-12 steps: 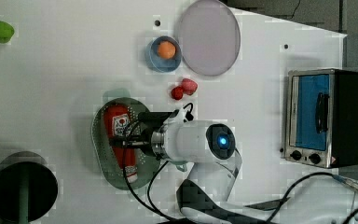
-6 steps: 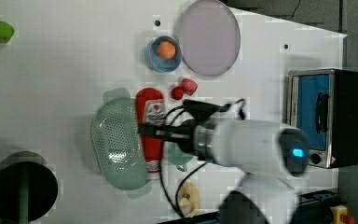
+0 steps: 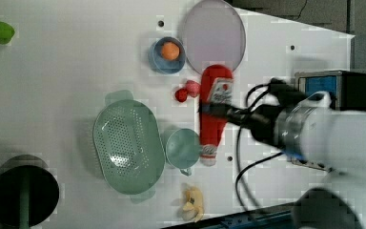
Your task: Pick ketchup from strainer and place it on the table
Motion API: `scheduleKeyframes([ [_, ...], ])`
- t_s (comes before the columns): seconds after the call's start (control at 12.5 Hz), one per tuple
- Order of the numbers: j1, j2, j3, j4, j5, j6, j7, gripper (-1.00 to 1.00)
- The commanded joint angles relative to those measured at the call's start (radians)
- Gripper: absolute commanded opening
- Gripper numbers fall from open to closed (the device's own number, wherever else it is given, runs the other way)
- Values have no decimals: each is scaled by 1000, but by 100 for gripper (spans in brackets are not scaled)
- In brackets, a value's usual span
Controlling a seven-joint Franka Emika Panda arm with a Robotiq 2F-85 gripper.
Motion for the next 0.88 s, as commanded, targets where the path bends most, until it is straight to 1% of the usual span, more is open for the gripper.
scheduleKeyframes([
  [0.08, -99, 34, -120, -9, 3, -64, -9, 12],
  [0.56, -118, 60, -365, -70, 1, -54, -42, 12],
  [0.72, -119, 90, -417, -95, 1, -30, -75, 12],
  [0.88, -119, 130, -446, -122, 1, 3, -83, 12],
])
